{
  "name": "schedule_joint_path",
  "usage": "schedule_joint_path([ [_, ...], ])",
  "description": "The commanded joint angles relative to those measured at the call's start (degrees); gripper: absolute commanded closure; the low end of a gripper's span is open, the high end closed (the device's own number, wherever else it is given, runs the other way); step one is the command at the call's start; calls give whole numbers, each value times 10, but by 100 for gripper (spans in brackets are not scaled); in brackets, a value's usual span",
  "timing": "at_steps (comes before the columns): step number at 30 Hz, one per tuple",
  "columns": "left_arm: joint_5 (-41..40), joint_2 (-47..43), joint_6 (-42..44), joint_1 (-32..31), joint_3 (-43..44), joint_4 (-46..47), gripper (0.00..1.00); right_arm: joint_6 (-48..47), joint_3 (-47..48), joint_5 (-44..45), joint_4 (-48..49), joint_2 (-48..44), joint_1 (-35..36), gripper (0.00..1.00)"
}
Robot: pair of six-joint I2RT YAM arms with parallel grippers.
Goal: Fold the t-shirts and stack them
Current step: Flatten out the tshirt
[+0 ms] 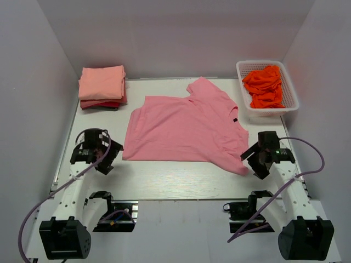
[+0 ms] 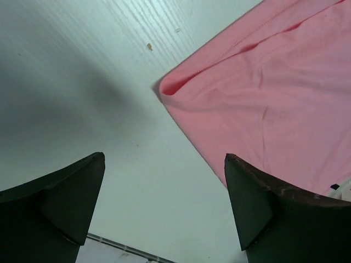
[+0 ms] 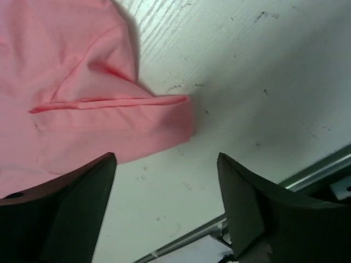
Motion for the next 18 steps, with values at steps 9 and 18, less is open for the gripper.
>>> schedule_joint_path([
  [9,62,216,144,-7,165,126,0,-237,100,-140,226,52,10,10],
  [18,137,480,161,-86,274,239,0,-246,132,-216,209,279,44,10],
])
